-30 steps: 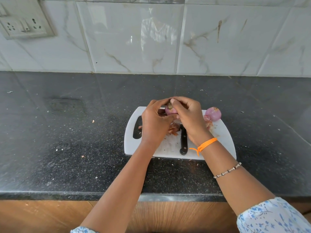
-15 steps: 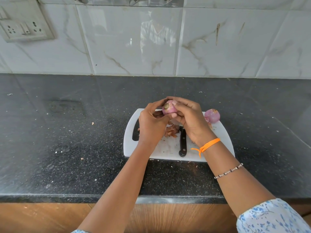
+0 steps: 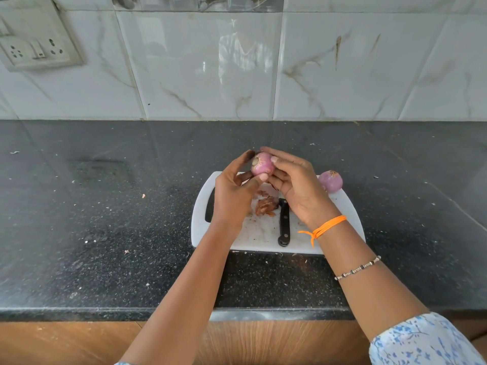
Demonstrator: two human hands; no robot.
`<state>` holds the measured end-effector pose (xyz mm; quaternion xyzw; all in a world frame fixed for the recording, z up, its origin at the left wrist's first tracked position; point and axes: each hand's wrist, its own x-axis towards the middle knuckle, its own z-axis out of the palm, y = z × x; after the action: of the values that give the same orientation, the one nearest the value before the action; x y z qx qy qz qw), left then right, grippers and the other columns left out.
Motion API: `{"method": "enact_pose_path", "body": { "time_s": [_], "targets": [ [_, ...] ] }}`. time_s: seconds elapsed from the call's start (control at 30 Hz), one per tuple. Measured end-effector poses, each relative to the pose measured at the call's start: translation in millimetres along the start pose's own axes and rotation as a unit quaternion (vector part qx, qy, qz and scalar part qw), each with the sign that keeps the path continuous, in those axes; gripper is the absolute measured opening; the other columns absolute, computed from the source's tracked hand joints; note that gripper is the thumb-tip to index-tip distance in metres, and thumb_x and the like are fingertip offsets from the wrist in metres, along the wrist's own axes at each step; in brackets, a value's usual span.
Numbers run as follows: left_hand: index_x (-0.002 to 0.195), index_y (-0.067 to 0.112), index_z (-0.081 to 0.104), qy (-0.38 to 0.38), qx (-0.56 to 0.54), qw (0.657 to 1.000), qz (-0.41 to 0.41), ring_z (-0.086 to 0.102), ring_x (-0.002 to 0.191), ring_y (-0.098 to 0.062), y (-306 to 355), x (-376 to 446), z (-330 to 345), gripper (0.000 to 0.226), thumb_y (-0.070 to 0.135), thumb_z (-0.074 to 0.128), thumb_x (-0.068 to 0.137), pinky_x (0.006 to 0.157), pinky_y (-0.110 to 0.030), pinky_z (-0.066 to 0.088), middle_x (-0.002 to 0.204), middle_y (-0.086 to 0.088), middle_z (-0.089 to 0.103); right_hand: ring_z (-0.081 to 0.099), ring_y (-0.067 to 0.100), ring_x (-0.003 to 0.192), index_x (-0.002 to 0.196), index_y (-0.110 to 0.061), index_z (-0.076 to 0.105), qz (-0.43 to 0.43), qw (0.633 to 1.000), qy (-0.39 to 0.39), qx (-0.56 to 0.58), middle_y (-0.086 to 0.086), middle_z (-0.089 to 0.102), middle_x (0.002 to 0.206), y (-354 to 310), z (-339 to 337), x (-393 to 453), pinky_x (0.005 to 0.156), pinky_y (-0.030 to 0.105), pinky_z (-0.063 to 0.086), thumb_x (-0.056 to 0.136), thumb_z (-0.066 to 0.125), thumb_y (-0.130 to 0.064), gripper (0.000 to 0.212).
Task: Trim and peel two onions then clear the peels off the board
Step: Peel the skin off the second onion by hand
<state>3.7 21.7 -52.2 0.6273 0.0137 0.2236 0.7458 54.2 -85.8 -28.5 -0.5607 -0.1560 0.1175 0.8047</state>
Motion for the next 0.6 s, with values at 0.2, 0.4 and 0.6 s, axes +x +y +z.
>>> {"method": "enact_pose_path", "body": {
  "time_s": [0.2,0.4,0.6],
  "targets": [
    [0.116,0.008,0.064,0.02,0.009,1.0,-0.005,0.068,0.093,-0.02,-0.5,0.0,0.1,0.042,0.002,0.074,0.075,0.079,-0.034,0.057,0.104,-0.006,0.072,0.067,0.009,0.084,0.108,-0.006,0.067,-0.053,0.99,0.047,-0.122,0.005,0.071,0.092,5.8,4.1,-4.4,0.073,0.02,0.054,0.083,0.063,0.0,0.026],
    [0.11,0.01,0.067,0.012,0.081,0.996,0.038,0.068,0.091,-0.014,-0.8,-1.9,5.3,0.043,-0.001,0.077,0.07,0.079,-0.03,0.057,0.098,-0.002,0.072,0.065,0.011,0.074,0.083,-0.012,0.073,-0.11,0.976,0.131,-0.138,0.001,0.07,0.077,10.3,5.7,-3.5,0.069,0.029,0.054,0.084,0.067,-0.007,0.008],
    [0.112,0.012,0.067,0.011,0.109,0.993,0.034,0.068,0.092,-0.015,-3.6,-0.9,9.0,0.047,0.001,0.079,0.068,0.082,-0.032,0.057,0.102,-0.003,0.072,0.061,0.021,0.071,0.075,-0.01,0.069,-0.052,0.984,0.124,-0.112,0.009,0.065,0.075,3.6,0.7,-2.1,0.059,0.029,0.052,0.089,0.064,-0.016,0.015]
  ]
}}
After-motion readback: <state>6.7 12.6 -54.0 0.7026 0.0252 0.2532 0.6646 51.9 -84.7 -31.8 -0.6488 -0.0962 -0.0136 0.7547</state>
